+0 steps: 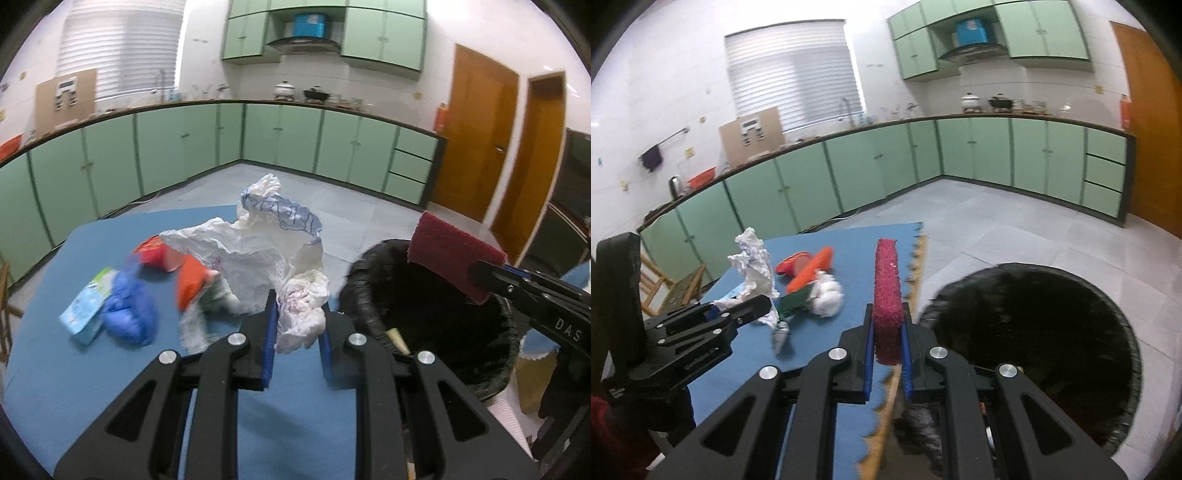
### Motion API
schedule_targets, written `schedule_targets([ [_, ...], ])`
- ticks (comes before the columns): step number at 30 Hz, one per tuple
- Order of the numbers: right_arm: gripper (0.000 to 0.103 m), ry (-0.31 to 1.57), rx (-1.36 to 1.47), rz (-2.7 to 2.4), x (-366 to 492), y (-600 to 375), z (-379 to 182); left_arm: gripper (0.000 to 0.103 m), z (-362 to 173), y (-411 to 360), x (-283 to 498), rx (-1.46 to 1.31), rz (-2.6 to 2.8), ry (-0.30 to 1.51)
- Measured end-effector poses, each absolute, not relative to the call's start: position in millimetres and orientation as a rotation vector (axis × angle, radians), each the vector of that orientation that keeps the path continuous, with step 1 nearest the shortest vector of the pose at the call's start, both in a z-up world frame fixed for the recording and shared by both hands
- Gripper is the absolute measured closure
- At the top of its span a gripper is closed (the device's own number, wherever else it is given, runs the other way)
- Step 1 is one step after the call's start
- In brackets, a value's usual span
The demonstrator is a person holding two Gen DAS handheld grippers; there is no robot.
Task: Collect trash
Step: 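Carry the tissue and maroon pad over the bin and open both tools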
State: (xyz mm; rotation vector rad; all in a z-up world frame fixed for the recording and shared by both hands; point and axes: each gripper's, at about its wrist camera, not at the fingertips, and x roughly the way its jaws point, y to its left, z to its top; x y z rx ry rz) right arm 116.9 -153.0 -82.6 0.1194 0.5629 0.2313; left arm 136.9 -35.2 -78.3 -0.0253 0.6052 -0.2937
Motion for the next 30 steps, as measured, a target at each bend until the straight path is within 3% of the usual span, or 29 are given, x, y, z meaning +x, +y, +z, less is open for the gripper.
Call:
schedule_targets([
  [17,0.091,0.592,0.162,-0.017,111.6,-251.8,-104.4,0.084,-108.1,-169.8,174.0,0.053,-0.546,0.617],
  [30,0.091,0.653,0.22,-0.102,116.4,-291.5,-139.5,0.084,-148.4,-213.0,202.5,0.088,-0.599,0.701],
])
